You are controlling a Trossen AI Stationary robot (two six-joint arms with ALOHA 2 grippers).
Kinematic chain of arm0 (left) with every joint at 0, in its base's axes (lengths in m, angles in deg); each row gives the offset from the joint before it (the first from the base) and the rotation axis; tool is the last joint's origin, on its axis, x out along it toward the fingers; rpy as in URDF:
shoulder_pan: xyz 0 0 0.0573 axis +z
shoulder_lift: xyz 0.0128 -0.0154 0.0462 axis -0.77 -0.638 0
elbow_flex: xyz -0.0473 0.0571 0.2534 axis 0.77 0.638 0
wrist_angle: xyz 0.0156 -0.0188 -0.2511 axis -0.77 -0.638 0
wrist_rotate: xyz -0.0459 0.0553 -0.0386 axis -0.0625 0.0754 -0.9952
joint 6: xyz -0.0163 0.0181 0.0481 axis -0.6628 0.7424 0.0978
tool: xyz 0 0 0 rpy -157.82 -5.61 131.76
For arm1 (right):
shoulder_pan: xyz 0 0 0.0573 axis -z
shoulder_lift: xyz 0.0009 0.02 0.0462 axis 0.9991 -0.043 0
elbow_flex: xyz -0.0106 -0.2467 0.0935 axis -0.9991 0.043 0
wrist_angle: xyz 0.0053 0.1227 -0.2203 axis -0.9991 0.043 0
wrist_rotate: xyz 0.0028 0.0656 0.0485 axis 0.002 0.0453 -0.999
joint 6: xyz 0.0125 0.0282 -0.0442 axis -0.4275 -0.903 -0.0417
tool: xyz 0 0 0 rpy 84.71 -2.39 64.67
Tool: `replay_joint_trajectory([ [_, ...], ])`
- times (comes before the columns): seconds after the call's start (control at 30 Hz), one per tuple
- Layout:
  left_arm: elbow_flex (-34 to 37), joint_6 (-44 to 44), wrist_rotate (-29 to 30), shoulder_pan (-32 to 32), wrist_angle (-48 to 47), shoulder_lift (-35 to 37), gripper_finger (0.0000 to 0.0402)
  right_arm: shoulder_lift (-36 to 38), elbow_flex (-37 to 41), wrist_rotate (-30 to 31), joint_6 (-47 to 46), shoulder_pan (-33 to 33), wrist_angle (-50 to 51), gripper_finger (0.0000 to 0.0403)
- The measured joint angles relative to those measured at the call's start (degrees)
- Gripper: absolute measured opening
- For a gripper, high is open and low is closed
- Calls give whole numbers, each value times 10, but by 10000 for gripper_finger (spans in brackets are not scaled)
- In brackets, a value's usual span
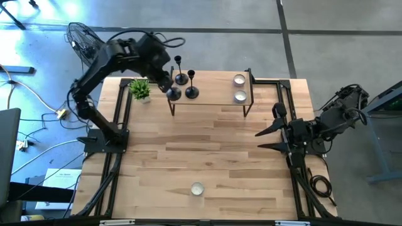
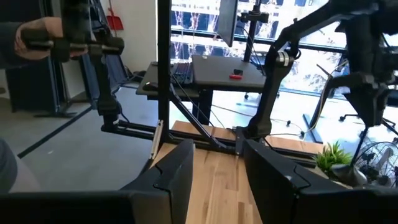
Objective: Pick & Place candle stick holders
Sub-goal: Put the candle holder on the shelf
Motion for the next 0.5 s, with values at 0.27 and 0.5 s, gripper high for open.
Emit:
replay_joint_trajectory([
  [0.27, 0, 24, -23, -2, 6, -45, 124, 0, 0, 0, -11, 0, 13, 138],
  [0.5, 0, 40, -63, -1, 51, -57, 124, 0, 0, 0, -15, 0, 17, 138],
])
